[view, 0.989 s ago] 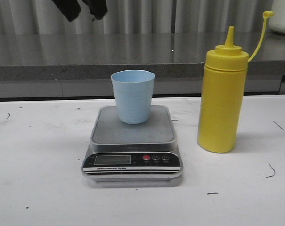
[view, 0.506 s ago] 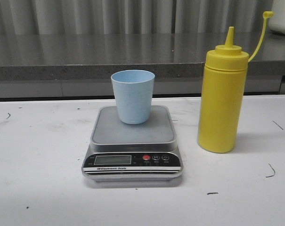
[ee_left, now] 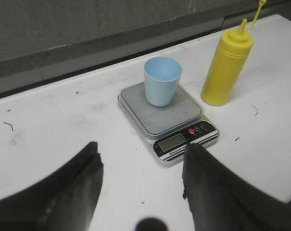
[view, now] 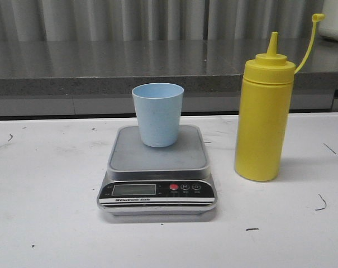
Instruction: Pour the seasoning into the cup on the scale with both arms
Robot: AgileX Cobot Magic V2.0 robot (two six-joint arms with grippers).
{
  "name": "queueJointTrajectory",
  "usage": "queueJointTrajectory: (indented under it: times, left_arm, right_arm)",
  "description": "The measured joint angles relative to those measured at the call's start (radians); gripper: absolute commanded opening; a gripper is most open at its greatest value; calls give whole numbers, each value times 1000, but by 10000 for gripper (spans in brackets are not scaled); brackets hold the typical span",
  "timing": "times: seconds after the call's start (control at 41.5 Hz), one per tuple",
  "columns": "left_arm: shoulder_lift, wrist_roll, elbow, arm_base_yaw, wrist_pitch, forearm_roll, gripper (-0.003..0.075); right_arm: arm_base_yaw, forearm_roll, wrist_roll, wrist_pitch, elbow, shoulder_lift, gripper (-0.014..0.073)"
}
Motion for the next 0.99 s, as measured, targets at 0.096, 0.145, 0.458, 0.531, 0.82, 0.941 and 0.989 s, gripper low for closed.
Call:
queueJointTrajectory:
  times: [0.096, 0.145, 0.458, 0.531, 0.82, 0.941, 0.989]
  left_arm:
    - [-69, -1, 37, 0, 4, 2, 376]
    - [-92, -1, 49, 0, 7, 2, 376]
    - [-111, -1, 67, 0, 7, 8, 376]
    - [-111, -1, 67, 0, 7, 8, 376]
    - [-111, -1, 67, 0, 7, 8, 376]
    - [-111, -1, 67, 0, 7, 8, 376]
    - [-111, -1, 67, 0, 7, 8, 376]
  right_arm:
    - [0, 0, 0, 0, 0, 0, 435]
    - [0, 0, 0, 0, 0, 0, 435]
    - [0, 0, 0, 0, 0, 0, 435]
    - [0, 0, 0, 0, 0, 0, 435]
    - [0, 0, 0, -8, 0, 0, 478]
    - [37, 0, -13, -11, 0, 0, 645]
    - [68, 0, -34, -13, 0, 0, 661]
